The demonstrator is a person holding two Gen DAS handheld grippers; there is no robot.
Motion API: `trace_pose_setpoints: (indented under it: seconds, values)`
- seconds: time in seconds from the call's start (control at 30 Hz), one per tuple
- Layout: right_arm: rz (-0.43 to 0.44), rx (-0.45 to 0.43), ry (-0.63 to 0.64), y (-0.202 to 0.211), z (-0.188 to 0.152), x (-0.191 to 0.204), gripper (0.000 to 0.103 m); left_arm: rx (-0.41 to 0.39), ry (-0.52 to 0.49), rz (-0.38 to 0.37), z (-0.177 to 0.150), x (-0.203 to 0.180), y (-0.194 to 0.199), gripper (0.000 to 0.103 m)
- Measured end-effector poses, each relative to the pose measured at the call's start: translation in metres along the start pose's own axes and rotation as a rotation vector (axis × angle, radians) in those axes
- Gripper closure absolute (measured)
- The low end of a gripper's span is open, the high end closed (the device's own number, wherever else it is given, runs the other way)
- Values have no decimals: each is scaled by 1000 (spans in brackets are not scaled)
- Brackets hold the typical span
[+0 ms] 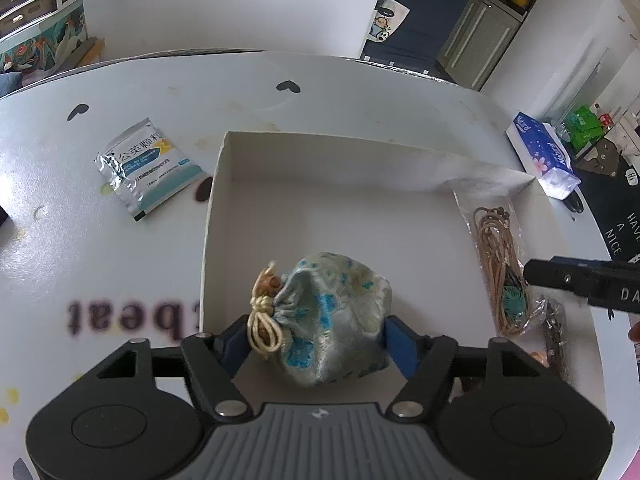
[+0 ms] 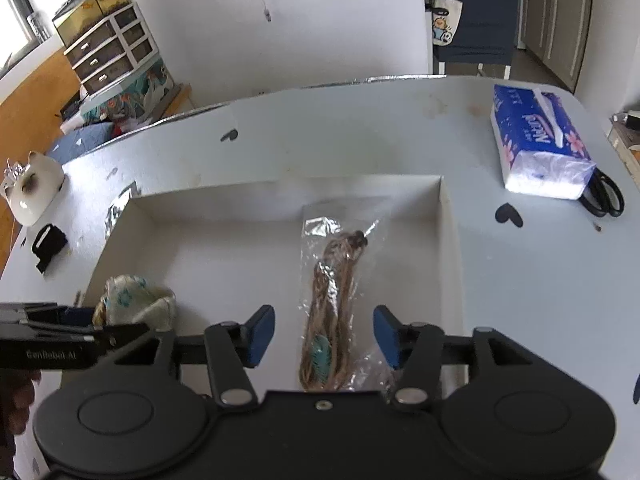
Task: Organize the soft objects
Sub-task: 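Carry the floral pouch and tan cord bag over the tray and lower them, then open both tools to release the pouch and cord bag in the tray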
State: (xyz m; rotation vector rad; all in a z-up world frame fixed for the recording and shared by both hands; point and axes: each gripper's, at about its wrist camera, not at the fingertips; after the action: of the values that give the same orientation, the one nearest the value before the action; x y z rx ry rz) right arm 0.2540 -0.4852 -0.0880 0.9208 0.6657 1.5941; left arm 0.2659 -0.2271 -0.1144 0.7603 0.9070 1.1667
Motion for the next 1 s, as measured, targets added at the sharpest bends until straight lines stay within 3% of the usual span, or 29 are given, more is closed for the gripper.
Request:
trace_pose_setpoints:
  seconds: [0.3,0.37,0.43,0.57,0.7,0.87,1.0]
  values:
    - [-8,-34,0,16,0,9,43,-24,-6,-8,-4,-2,17,22]
    - [-12,-47,-5,21,-1,10,42,-54,-7,-12,-4,-2,25,26]
    - [-16,-61,-15,27,-2,9,42,-101,-6,-22,-2,-2,34,40]
    - [-38,-79,-40,36,-5,6,41,-166,-14,-64,9,-5,43,56]
    - [-80,-62,-55,36,-12,0,42,-102,-66,-52,14,-12,22,64]
    - [-95,-32,-79,33,-23,-4,43,13,-144,-18,0,-16,-3,63]
    - [-98,-7,-82,29,-32,-3,45,30,-145,-20,-8,-13,-5,62]
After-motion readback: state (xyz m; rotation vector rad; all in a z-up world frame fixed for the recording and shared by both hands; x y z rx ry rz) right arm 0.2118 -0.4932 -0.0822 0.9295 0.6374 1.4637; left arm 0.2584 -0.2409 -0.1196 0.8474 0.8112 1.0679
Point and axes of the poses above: each gripper's, at about its wrist camera, not at the fingertips, and y roughly against the way its jaws point, x to its left, z to its top
